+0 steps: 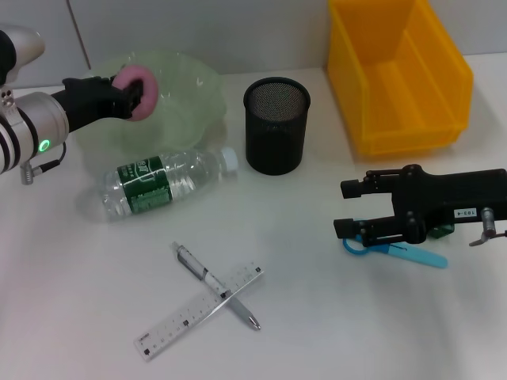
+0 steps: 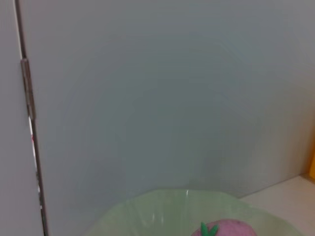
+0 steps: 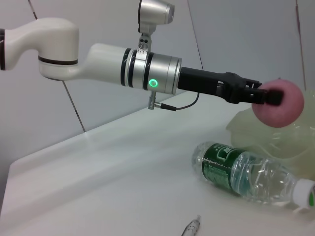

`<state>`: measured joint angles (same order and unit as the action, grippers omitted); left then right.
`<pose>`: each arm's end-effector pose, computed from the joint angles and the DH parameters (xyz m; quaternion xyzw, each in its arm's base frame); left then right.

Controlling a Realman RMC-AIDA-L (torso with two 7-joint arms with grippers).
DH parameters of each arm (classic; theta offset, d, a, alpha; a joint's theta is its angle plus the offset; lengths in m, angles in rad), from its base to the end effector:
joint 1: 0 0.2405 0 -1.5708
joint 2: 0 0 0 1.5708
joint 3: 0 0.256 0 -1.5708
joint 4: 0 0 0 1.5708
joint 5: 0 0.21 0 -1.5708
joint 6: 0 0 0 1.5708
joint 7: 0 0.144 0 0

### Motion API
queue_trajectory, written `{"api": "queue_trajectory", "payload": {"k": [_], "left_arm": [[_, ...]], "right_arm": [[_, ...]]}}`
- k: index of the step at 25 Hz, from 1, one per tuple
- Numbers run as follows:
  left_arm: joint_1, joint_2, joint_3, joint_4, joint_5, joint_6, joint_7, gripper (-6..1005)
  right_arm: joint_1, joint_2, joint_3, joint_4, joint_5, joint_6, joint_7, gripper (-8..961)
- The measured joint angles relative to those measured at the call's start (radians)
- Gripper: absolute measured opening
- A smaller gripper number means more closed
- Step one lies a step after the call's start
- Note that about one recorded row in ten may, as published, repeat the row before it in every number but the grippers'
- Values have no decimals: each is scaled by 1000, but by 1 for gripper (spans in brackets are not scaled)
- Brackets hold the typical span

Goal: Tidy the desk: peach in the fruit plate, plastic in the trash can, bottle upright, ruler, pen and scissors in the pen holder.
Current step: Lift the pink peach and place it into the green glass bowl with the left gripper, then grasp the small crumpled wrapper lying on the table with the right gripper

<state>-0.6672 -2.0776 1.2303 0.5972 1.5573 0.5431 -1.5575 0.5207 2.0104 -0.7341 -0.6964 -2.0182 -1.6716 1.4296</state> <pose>-0.2368 0.4440 -0.0236 -0.8490 -0.3030 -0.1616 0.4015 0.2656 0.3230 0.0248 -0.9524 0.1996 0.2141 0.0856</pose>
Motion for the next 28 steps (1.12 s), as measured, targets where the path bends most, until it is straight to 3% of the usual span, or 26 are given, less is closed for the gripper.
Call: {"api": "queue_trajectory", "payload": {"k": [3,8,18,22,24,25,26,28], "left_arm": [[-1,3,4,0,-1,-3,-15,300],[3,4,5,-1,-1,-4,-15,516],[6,5,1,-2,-2,3,-15,802],[6,5,0,0,-5,8,-16,803],[31,10,-15,37,-33,141,-31,803],[31,10,-15,37,-33,141,-31,803],[58,14,-33,69,-45,240,-41,804],[58,14,-33,69,-45,240,-41,804]], "right_arm": [[-1,0,3,0,-2,0,0,716],[-4,1,3,0,-2,0,0,714],[-7,2,-1,0,0,0,0,711],[-9,2,2,0,0,0,-1,709],[-11,2,3,0,1,0,-1,708],[-12,2,3,0,1,0,-1,708],[-13,1,3,0,1,1,-1,708],[-13,-1,4,0,1,5,-1,707]]}}
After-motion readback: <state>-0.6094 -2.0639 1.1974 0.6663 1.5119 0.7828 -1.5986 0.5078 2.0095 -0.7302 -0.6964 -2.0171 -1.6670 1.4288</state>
